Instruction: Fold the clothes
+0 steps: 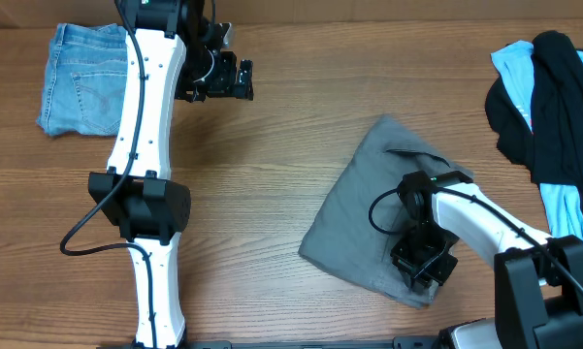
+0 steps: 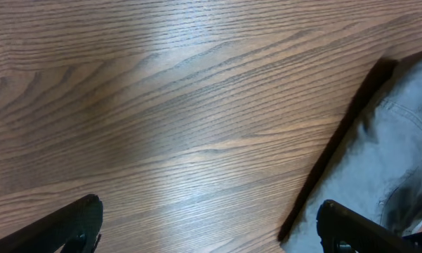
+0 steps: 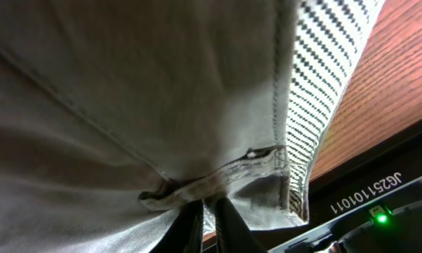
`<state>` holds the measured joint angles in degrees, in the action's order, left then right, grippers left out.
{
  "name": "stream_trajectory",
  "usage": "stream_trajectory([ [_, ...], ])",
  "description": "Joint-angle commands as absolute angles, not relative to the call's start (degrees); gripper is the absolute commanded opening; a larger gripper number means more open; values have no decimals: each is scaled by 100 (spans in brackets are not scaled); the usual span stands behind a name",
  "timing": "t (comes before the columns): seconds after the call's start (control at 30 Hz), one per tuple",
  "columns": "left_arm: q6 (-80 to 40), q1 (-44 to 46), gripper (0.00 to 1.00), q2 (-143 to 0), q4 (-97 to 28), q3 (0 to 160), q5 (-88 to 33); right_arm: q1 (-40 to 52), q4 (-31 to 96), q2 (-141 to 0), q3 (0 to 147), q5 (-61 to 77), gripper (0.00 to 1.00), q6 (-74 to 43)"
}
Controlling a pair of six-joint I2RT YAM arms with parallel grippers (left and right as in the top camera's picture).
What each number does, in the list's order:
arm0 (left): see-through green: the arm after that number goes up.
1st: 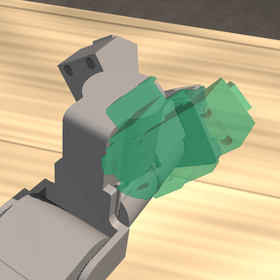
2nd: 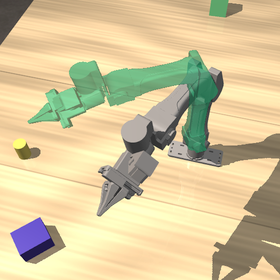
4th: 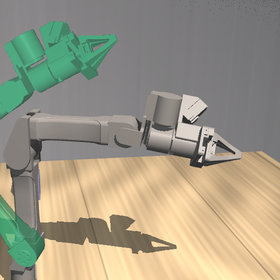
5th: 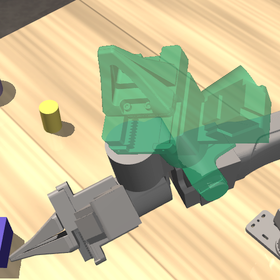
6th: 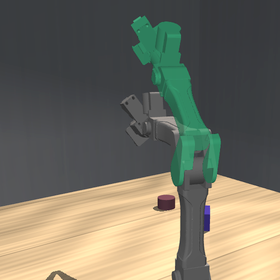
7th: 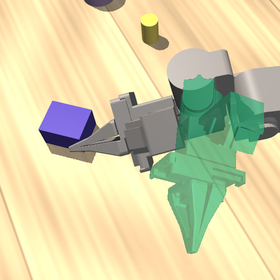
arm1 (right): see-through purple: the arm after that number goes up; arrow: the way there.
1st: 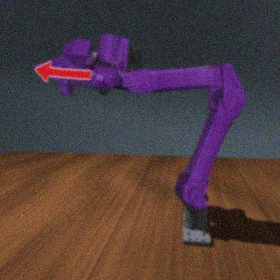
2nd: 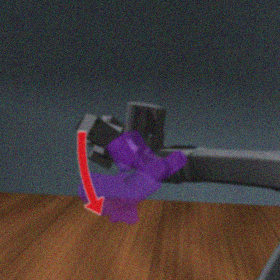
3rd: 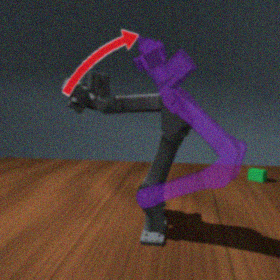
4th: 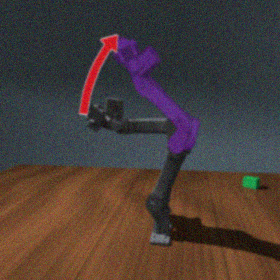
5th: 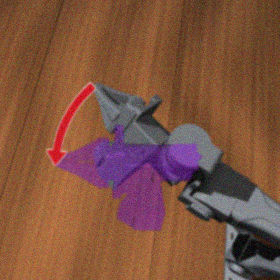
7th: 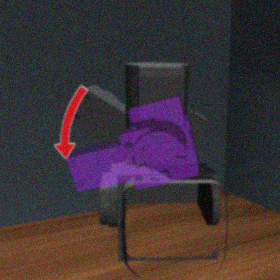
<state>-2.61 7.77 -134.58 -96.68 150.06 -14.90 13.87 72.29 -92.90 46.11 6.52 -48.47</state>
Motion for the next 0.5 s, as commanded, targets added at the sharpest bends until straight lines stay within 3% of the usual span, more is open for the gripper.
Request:
stream_trajectory([
  [0.0,-126,768,100,-13373,-9682,14971,-1507,1369,7365,-8836,4882,550,10,-5100],
  [0.07,-126,775,100,-13373,-9682,14971,-1507,1369,7585,-8562,5179,384,13,-5103],
  [0.13,-126,814,100,-13373,-9682,14971,-1509,1369,7981,-8125,5745,25,38,-5100],
  [0.17,-123,832,100,-13373,-9682,14971,-1509,1369,8108,-7988,5970,-110,77,-5089],
  [0.2,-123,862,100,-13373,-9682,14971,-1511,1367,8193,-7883,6165,-213,100,-5057],
  [0.47,655,1253,100,-13375,-9662,14300,-2497,497,8490,-7564,8066,-298,100,-3979],
])
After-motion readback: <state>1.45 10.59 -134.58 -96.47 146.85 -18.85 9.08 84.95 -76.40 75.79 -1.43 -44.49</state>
